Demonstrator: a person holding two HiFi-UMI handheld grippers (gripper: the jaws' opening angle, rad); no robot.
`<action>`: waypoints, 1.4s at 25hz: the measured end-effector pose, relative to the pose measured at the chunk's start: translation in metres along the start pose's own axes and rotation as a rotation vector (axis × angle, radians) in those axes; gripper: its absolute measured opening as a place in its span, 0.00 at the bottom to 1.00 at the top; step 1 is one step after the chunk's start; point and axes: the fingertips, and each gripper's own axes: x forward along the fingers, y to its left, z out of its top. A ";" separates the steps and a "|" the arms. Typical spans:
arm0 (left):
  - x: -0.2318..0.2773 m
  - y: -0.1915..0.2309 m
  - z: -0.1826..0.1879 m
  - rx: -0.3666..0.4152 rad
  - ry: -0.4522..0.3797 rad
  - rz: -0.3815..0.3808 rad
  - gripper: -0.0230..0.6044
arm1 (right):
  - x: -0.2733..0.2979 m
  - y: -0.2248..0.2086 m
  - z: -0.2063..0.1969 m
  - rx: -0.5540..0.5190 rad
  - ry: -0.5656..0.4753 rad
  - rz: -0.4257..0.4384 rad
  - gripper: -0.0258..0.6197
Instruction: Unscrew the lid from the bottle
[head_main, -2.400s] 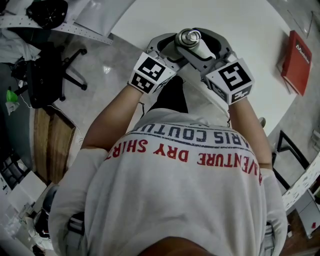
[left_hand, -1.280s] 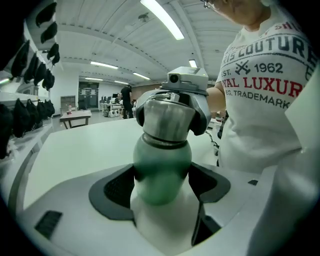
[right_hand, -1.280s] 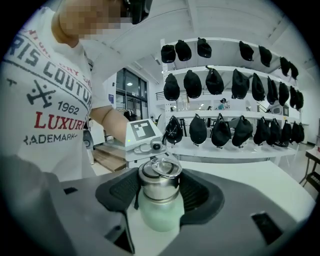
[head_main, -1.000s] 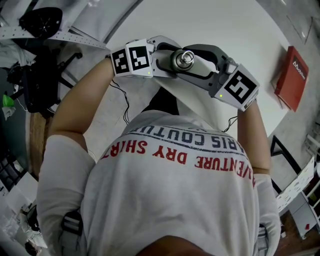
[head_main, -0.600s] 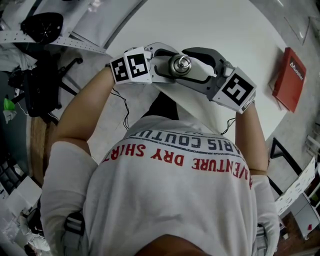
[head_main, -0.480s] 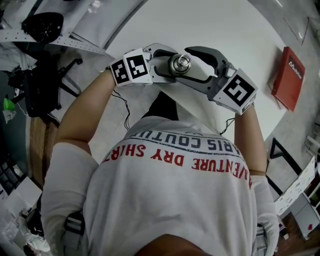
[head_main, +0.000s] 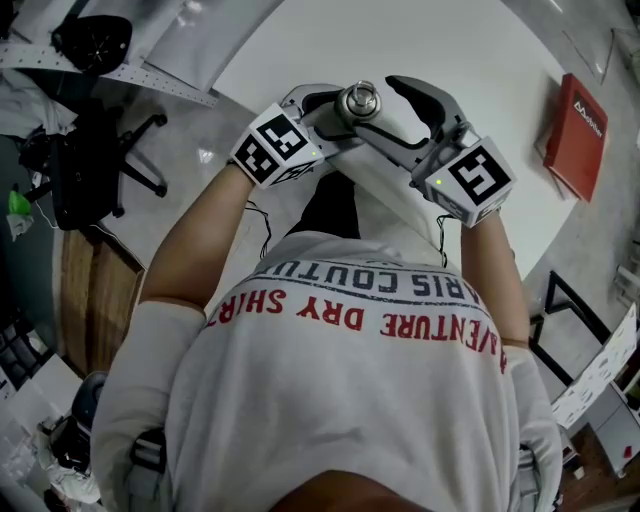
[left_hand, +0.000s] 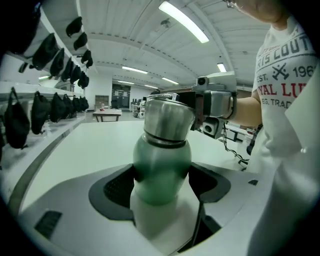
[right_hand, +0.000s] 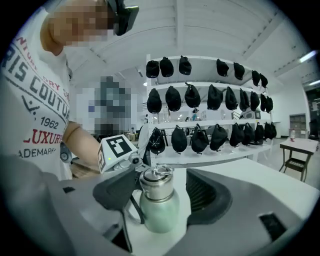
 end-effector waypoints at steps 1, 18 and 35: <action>0.000 0.000 0.000 -0.020 -0.007 0.030 0.60 | 0.000 0.001 -0.002 0.004 0.002 -0.017 0.51; 0.001 -0.004 0.001 -0.201 -0.087 0.329 0.60 | 0.010 0.008 -0.020 0.011 0.009 -0.201 0.46; -0.001 -0.002 -0.003 -0.154 -0.051 0.276 0.60 | 0.014 0.006 -0.022 -0.043 0.054 -0.137 0.41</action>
